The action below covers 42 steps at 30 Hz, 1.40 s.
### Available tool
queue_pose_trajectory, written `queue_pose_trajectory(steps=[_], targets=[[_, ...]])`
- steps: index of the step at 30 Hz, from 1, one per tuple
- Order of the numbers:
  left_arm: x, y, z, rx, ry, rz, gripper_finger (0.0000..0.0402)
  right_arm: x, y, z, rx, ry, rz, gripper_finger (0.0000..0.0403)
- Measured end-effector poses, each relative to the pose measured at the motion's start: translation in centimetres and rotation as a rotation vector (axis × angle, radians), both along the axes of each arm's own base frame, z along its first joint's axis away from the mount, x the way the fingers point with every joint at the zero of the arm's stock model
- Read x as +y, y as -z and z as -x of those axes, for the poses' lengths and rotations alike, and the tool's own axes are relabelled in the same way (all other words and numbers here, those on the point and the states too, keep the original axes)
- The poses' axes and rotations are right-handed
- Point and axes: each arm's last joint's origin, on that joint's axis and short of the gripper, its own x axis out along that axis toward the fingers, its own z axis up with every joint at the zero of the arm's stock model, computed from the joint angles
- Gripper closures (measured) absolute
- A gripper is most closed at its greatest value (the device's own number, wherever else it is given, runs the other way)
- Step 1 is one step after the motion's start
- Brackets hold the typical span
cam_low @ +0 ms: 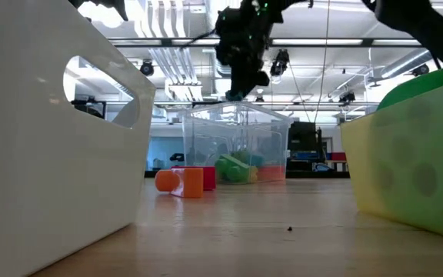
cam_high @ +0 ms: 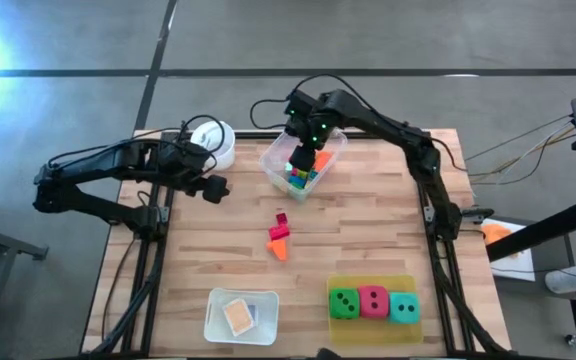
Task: Pick & Place Toys
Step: Put the blue game piece into the transparent bin
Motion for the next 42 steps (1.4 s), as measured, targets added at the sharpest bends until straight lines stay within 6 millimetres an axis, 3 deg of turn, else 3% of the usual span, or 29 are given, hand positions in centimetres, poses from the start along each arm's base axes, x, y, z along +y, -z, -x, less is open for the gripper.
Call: queue_pose_trajectory(steps=[11,22,32,42], targets=[[0.1,0.0,0.0,0.005,0.007,-0.025,0.0073,-1.7,5.3,-1.6,0.113,-0.006,-0.044,0.0267],[0.1,0.0,0.0,0.008,0.003,-0.042,0.0073,-2.5,8.0,-2.6,0.136,0.039,-0.068,0.0267],[0.1,0.0,0.0,0.008,0.003,-0.042,0.0073,-2.5,11.1,-2.1,0.201,0.054,-0.103,0.0267],[0.1,0.0,0.0,0.008,0.003,-0.042,0.0073,-2.6,11.5,-2.3,0.152,0.069,-0.082,0.0268]])
